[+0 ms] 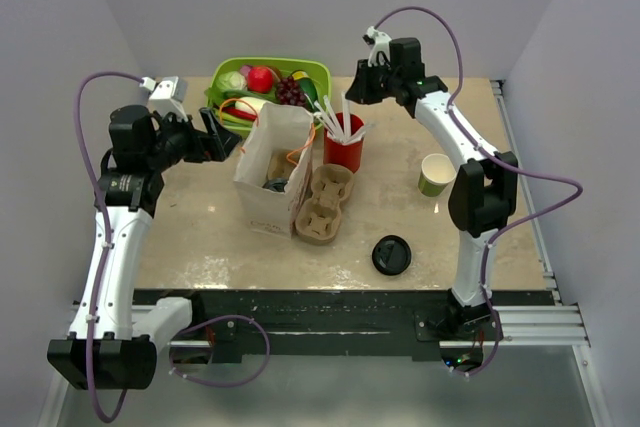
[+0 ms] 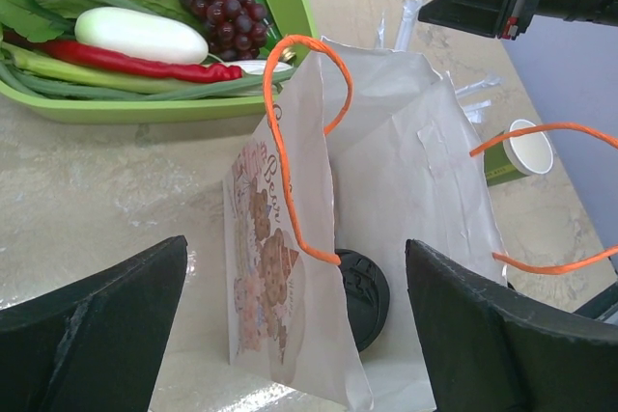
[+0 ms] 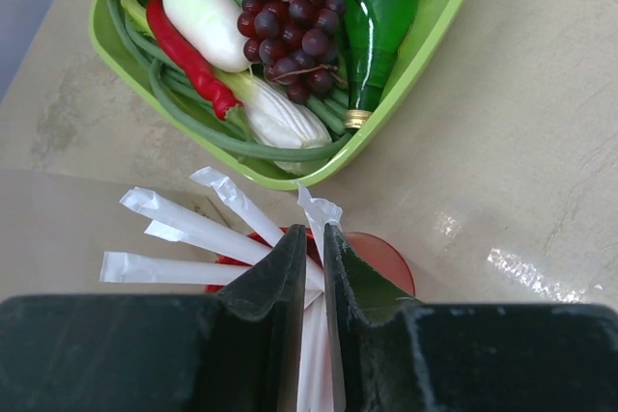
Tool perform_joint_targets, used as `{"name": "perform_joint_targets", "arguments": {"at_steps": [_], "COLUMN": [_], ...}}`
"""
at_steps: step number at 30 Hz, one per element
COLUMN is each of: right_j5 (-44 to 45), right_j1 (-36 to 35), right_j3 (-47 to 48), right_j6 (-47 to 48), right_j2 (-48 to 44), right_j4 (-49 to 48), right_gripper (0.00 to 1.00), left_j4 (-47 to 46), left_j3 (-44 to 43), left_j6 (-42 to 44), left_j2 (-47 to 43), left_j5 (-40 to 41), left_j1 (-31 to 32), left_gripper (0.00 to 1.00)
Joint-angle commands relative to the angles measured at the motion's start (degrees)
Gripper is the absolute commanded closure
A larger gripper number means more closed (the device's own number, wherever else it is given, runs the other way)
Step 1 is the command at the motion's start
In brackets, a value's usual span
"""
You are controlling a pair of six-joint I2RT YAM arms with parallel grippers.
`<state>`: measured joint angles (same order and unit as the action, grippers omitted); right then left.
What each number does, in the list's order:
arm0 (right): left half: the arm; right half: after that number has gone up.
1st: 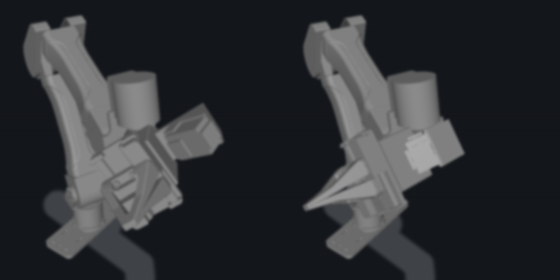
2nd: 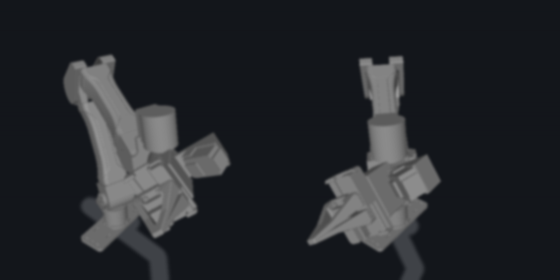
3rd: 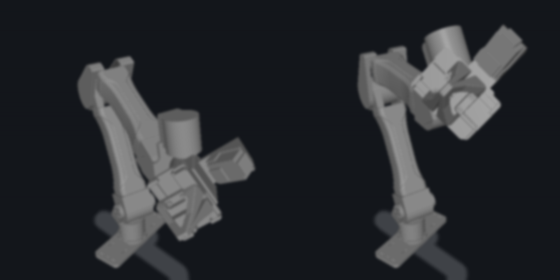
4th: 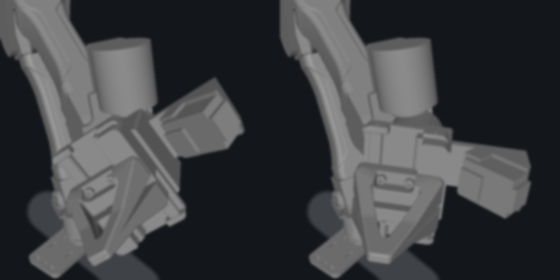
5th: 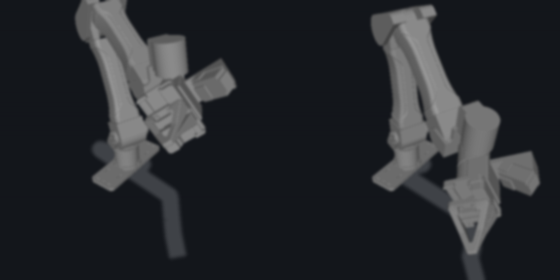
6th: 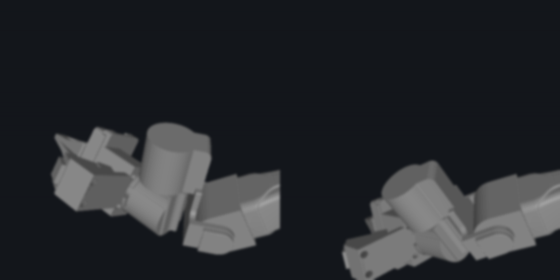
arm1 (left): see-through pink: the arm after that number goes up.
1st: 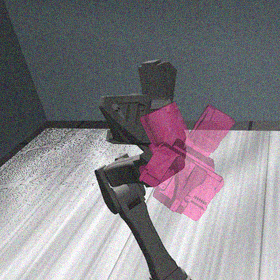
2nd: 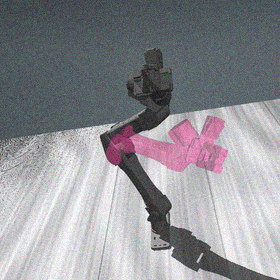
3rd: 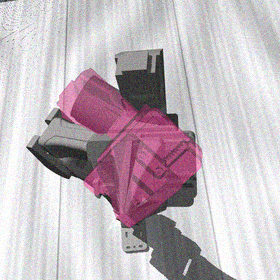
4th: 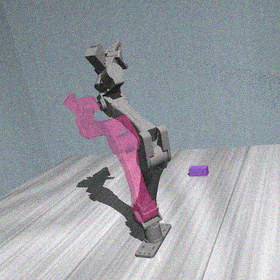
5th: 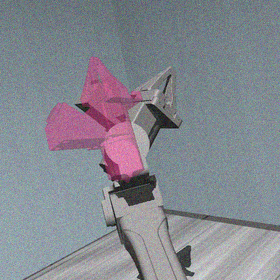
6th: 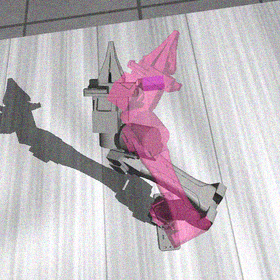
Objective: Pack the takeout coffee
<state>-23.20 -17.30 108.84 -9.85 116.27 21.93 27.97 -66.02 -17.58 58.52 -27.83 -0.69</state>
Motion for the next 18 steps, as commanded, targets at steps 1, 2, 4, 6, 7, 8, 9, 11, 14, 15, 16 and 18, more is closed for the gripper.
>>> {"name": "perform_joint_targets", "arguments": {"at_steps": [1, 2, 4, 6, 7, 8, 9, 11, 14, 15, 16, 18], "right_j5": [0.0, 0.9, 1.3, 1.0, 1.1, 1.2, 1.5, 1.6, 0.9, 0.9, 0.8, -0.3], "right_j1": [0.0, 0.1, 0.1, 0.1, 0.0, 0.0, 0.1, 0.0, 0.0, 0.1, 0.0, 0.0], "right_j3": [2.7, 3.0, 3.6, 3.9, 4.1, 4.3, 4.5, 4.6, 4.5, 4.5, 4.2, 3.8], "right_j6": [-0.2, -0.3, -0.3, -0.8, -1.0, -1.1, -1.1, -1.2, -1.7, -1.9, -2.4, -3.1], "right_j2": [0.4, 1.1, 1.7, 2.2, 2.4, 2.6, 2.6, 2.6, 2.7, 2.8, 2.8, 2.6], "right_j4": [-1.5, -1.1, -0.6, -0.6, -0.8, -0.6, -0.5, -0.8, -1.5, -1.9, -2.2, -3.3], "right_gripper": [0.81, 0.8, 0.79, 0.79, 0.78, 0.78, 0.78, 0.78, 0.76, 0.76, 0.74, 0.74], "left_j4": [-0.9, -0.9, -0.8, -0.7, -0.7, -0.6, -0.5, -0.5, -0.5, -0.5, -0.5, -0.6], "left_j3": [-2.3, -2.4, -2.5, -2.8, -2.9, -3.1, -3.2, -3.1, -3.1, -3.1, -3.1, -3.1], "left_j6": [-0.3, -0.2, -0.2, -0.1, -0.1, 0.0, 0.0, -0.1, -0.1, -0.1, -0.1, -0.1], "left_j2": [0.4, 0.3, 0.3, 0.4, 0.5, 0.5, 0.6, 0.8, 0.9, 0.9, 0.9, 0.9], "left_j5": [0.4, 0.5, 0.5, 0.6, 0.6, 0.6, 0.6, 0.5, 0.3, 0.3, 0.2, 0.2], "left_j1": [0.0, 0.0, 0.0, 0.0, 0.0, 0.0, 0.0, -0.1, 0.0, 0.0, -0.1, 0.0], "left_gripper": [0.02, 0.02, 0.02, 0.02, 0.02, 0.02, 0.02, 0.02, 0.02, 0.02, 0.02, 0.02]}}
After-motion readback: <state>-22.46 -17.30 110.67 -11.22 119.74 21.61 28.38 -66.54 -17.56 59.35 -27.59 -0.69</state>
